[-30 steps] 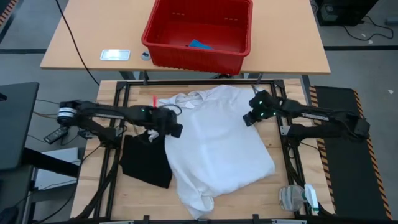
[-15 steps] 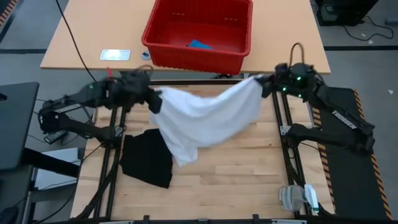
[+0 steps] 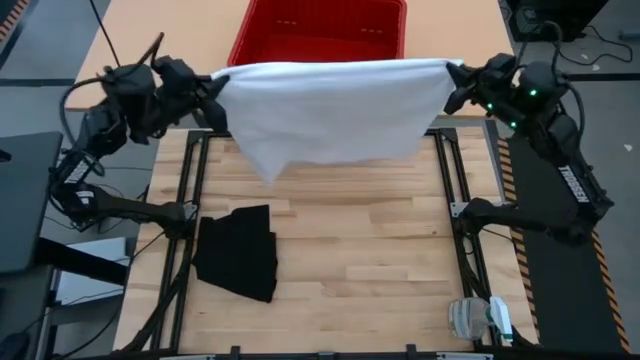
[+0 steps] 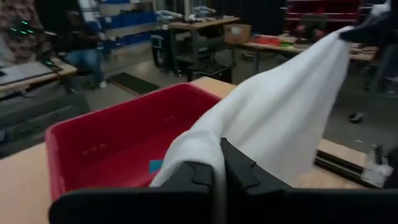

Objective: Fold laundry
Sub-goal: Fold the white shirt

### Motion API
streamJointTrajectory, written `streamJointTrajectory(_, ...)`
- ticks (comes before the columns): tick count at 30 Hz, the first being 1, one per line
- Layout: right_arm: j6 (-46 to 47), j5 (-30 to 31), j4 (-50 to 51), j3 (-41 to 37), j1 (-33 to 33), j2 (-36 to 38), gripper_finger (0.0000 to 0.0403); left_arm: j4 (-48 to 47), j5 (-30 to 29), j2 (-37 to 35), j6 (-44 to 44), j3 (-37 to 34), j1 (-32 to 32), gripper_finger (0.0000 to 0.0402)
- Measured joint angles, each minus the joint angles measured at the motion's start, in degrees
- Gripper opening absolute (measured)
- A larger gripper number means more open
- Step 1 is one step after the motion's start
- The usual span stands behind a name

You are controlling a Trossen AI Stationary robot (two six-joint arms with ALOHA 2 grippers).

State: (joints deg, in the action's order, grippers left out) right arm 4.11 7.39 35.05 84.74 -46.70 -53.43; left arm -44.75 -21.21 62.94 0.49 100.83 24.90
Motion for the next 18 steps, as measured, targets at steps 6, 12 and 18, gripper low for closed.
streamJointTrajectory(6, 8.0, -6.6, 18.8, -1.0, 1.7, -0.3, 0.0004, -19.9, 3.5, 0.6, -16.5, -2.1, -2.4, 0.0012)
streamJointTrajectory(12, 21.3, -13.4, 32.6, -16.2, 9.5, 5.4, 0.0003, -28.2, 5.5, 0.1, -44.5, -24.3, -15.6, 0.0012)
streamJointTrajectory(18, 35.9, -20.3, 30.4, -35.4, 19.5, 14.4, 0.0003, -15.5, 12.5, 0.7, -63.0, -42.2, -28.7, 0.0013)
